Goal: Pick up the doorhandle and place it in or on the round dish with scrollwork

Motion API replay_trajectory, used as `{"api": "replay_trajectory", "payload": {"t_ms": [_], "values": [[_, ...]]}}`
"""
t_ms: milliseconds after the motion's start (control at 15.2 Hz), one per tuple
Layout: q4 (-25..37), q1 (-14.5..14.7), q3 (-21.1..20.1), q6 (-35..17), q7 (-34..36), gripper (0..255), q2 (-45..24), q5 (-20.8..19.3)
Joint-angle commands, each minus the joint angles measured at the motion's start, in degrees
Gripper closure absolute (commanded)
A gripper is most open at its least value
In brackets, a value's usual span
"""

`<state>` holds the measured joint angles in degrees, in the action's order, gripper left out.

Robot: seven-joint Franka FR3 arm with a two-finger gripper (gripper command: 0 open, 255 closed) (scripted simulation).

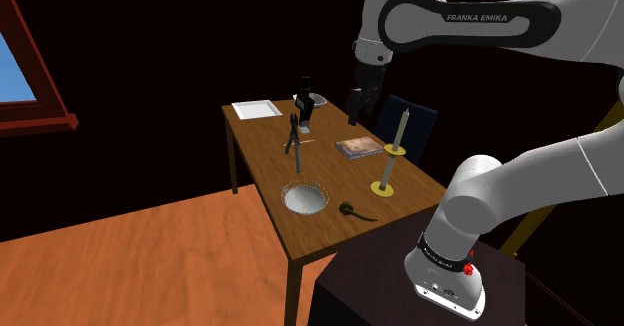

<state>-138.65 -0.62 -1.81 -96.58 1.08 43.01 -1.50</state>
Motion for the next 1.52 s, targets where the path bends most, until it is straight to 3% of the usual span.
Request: {"api": "replay_trajectory", "payload": {"t_ms": [0, 792, 1122, 1452], "values": [[0.0, 0.0, 0.0, 0.0, 0.0, 0, 0.0, 0.0], [-22.07, -0.62, 1.13, -23.43, 0.55, 0, -1.85, 0.35], [-28.63, -0.95, 1.58, -35.92, 0.7, 0, -7.97, 0.44], [-32.83, -1.22, 2.02, -50.76, 0.72, 0, -18.82, 0.63]]}}
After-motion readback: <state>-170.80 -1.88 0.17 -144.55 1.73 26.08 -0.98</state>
